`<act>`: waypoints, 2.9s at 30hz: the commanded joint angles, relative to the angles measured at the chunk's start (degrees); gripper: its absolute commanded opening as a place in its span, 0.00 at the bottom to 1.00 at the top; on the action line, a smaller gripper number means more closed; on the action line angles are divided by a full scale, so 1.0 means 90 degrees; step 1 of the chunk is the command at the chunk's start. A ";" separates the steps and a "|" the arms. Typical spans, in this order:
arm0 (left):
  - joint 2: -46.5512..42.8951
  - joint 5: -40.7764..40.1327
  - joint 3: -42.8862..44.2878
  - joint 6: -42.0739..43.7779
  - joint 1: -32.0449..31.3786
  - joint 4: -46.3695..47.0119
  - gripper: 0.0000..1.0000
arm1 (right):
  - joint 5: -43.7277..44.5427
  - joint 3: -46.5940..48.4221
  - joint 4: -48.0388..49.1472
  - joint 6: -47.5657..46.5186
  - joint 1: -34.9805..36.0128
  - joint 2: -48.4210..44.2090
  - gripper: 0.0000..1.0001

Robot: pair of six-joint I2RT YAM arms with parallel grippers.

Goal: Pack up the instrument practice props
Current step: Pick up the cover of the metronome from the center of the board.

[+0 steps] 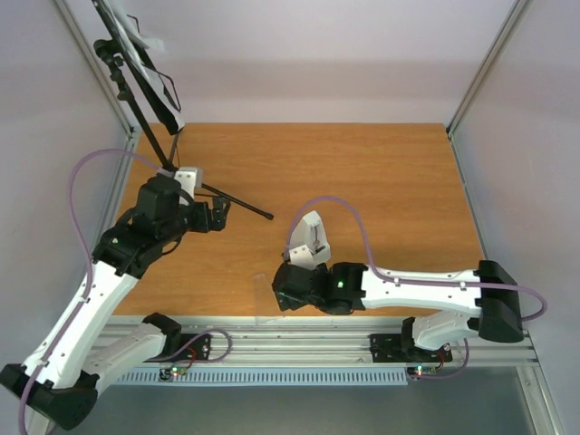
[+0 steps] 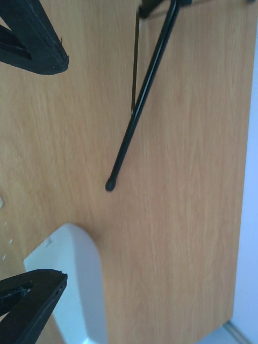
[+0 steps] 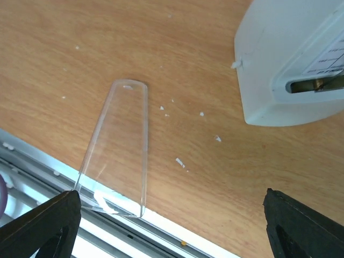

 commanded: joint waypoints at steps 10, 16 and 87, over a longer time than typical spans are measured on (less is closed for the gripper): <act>-0.0461 -0.0746 -0.0556 0.0762 0.0506 0.0013 0.99 | -0.0207 0.1733 -0.0913 -0.0004 0.0007 0.2084 0.97; -0.0560 -0.0908 -0.0604 0.0803 0.0513 -0.0029 0.99 | -0.0074 0.2652 -0.1299 0.0169 0.0087 0.3340 0.97; -0.0472 -0.0824 -0.0800 0.0909 0.0513 0.0029 0.99 | 0.0417 0.0064 0.0775 -0.1493 -0.0678 0.0442 0.60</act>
